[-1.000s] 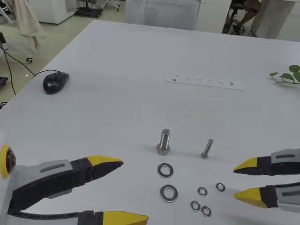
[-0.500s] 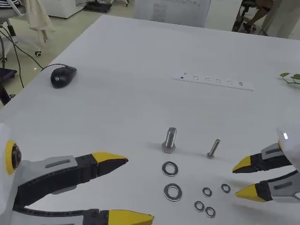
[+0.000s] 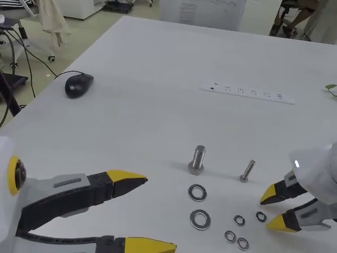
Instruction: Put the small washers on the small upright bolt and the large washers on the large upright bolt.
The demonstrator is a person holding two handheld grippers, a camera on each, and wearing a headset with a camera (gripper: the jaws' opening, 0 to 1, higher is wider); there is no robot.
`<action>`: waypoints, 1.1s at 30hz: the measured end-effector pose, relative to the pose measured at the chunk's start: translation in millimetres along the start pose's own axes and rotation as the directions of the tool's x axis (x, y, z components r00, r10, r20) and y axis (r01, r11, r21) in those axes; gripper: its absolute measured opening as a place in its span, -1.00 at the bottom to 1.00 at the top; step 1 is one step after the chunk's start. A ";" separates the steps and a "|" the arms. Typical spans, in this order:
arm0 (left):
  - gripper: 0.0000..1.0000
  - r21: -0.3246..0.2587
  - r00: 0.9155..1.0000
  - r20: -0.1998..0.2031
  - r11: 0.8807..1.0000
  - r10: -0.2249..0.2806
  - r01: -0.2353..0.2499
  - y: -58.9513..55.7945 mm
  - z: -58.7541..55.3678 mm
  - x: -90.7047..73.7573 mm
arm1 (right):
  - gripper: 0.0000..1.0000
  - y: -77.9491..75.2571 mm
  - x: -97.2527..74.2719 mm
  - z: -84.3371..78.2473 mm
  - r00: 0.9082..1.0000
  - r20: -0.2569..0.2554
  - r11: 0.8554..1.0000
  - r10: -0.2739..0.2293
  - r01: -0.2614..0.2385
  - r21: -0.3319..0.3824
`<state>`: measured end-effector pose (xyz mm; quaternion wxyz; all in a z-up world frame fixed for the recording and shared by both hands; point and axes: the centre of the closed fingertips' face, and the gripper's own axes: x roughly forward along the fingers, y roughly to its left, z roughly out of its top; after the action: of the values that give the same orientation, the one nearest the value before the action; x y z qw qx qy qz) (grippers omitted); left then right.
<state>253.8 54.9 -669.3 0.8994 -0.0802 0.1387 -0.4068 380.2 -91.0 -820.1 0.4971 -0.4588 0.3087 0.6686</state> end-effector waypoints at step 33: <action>0.11 0.005 1.000 0.012 1.000 0.010 -0.010 -6.7 1.3 -1.8 | -0.62 0.7 7.5 -5.1 0.991 -0.125 0.995 0.050 -0.060 -0.074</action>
<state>248.3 51.9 -666.0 0.9023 -0.0796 0.1328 -0.4023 380.5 -92.9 -829.1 0.4404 -0.5093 0.3252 0.6641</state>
